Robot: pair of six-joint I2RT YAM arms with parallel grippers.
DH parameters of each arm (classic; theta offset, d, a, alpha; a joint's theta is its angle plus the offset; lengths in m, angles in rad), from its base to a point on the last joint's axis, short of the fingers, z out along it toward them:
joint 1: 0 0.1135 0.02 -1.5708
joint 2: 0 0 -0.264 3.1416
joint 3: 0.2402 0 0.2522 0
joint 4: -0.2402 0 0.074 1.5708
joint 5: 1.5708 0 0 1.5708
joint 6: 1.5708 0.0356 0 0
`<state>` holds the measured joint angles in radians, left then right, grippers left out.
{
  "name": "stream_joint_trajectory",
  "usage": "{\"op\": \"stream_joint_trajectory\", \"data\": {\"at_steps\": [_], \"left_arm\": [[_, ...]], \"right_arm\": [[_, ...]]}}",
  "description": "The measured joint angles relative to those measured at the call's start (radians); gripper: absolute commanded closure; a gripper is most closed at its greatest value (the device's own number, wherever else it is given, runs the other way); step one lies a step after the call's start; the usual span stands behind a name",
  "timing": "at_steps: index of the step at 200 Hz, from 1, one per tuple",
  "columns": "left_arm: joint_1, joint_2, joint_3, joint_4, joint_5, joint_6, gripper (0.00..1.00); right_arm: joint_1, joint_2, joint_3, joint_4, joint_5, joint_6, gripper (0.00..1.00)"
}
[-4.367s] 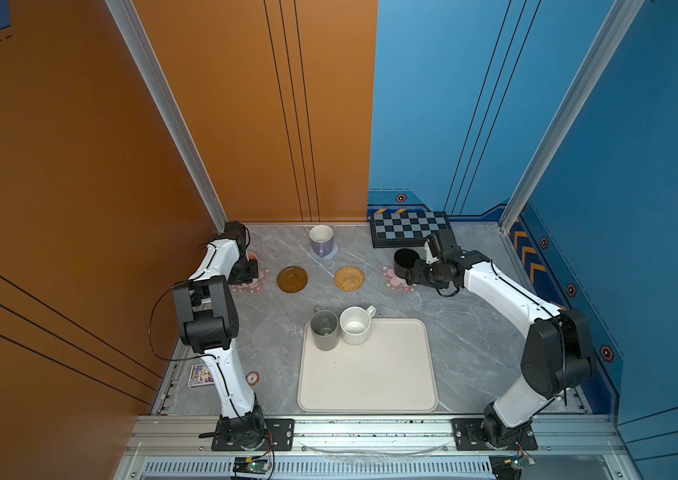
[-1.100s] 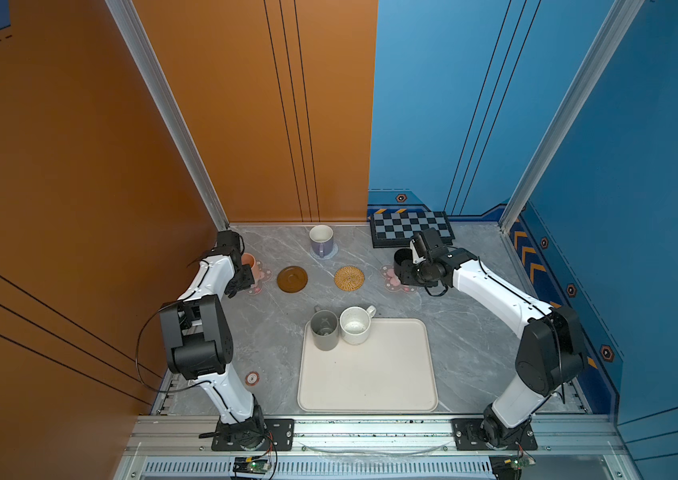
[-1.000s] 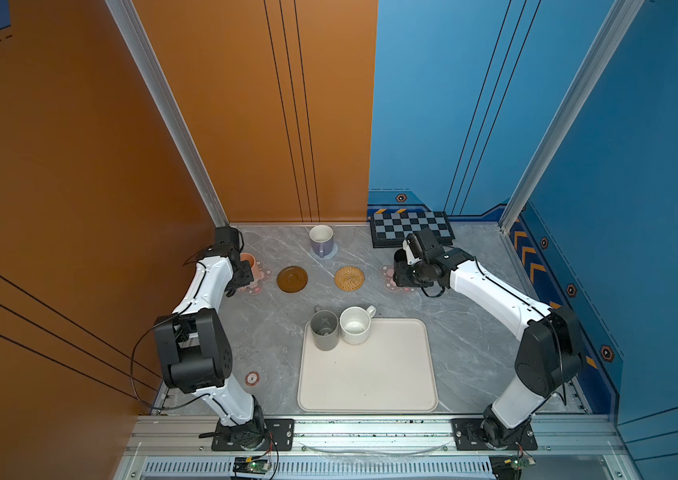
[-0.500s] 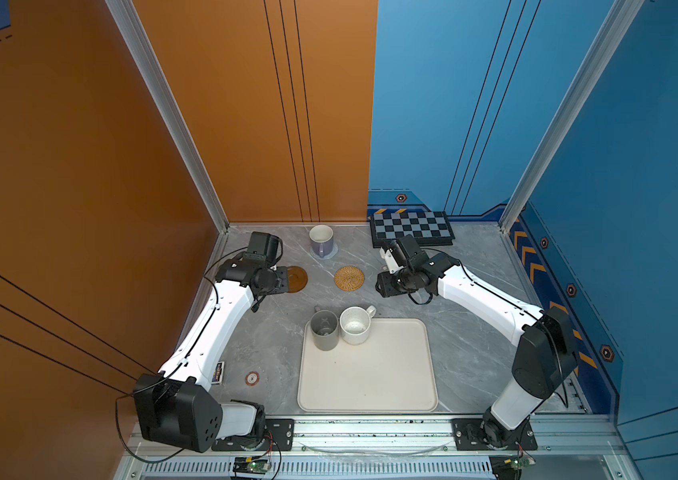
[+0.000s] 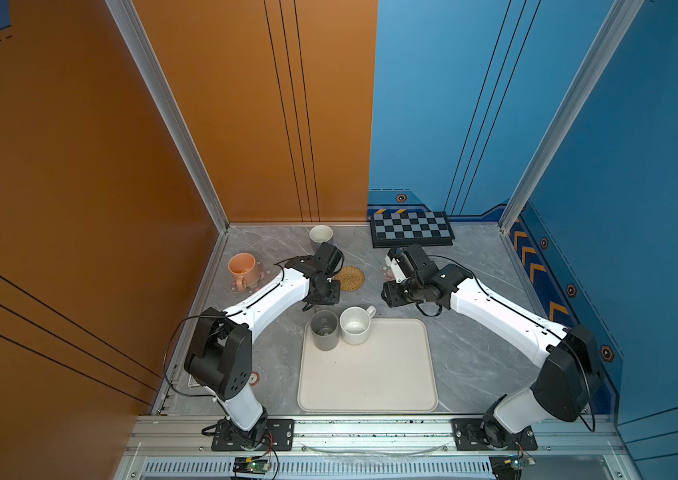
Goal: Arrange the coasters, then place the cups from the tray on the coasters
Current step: 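Move the left gripper over the grey mug on the tray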
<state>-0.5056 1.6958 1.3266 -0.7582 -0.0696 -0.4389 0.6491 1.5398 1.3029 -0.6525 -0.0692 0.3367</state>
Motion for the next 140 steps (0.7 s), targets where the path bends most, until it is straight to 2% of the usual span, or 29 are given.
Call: {"op": "stream_joint_trajectory", "data": {"at_steps": [56, 140], "left_arm": [[-0.001, 0.033, -0.023, 0.014, 0.000, -0.015, 0.72], [0.021, -0.085, -0.188, 0.021, -0.001, -0.043, 0.72]], "right_arm": [[-0.001, -0.063, -0.047, -0.001, 0.024, 0.003, 0.50], [-0.002, -0.064, -0.053, -0.002, 0.026, 0.014, 0.50]]}}
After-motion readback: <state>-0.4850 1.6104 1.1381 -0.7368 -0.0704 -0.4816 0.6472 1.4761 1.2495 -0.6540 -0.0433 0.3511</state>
